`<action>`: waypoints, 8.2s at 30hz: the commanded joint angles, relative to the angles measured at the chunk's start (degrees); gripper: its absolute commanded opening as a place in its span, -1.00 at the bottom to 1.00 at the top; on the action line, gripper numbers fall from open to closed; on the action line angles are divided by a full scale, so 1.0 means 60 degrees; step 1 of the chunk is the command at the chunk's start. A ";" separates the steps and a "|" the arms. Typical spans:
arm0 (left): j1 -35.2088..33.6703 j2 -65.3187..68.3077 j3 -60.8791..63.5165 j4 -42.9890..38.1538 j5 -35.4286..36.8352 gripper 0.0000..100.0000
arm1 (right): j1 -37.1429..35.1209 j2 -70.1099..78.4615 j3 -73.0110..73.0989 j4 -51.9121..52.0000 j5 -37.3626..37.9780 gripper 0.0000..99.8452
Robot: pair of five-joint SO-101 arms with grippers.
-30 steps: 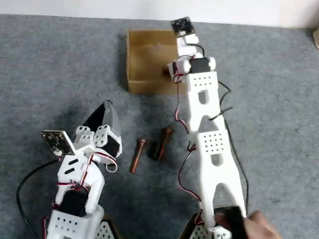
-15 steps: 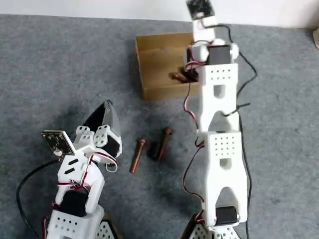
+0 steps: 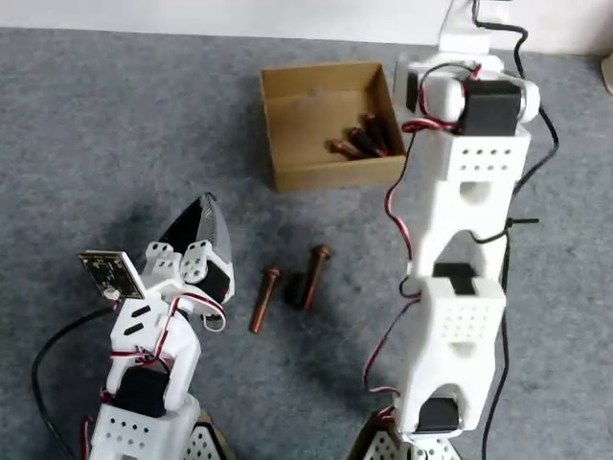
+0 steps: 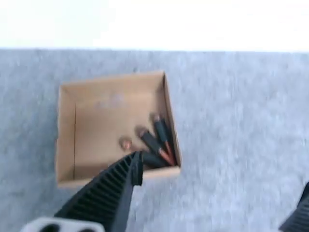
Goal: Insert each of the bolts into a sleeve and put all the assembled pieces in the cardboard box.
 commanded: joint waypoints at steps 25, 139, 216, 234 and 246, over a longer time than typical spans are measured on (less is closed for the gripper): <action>-0.0081 -0.0081 -0.0388 0.1260 -0.1333 -0.99 | -0.2733 -1.1758 2.1663 -0.6894 -0.0132 -0.10; -0.1927 0.5912 -0.4227 0.2711 -0.0835 -0.99 | -0.6352 -0.7289 2.0637 -1.2081 -0.6139 -0.61; -0.1883 0.5927 -0.3993 0.2696 -0.0835 -0.99 | -0.5370 -0.5267 2.1443 -1.0454 -0.4527 -0.62; -0.1883 0.5927 -0.3993 0.2696 -0.0835 -0.99 | -0.5297 -0.4022 2.0168 -0.8799 -0.4484 -0.62; -0.1883 0.5927 -0.3993 0.2696 -0.0835 -0.99 | -0.5209 -0.4007 2.0168 -0.8799 -0.4454 -0.99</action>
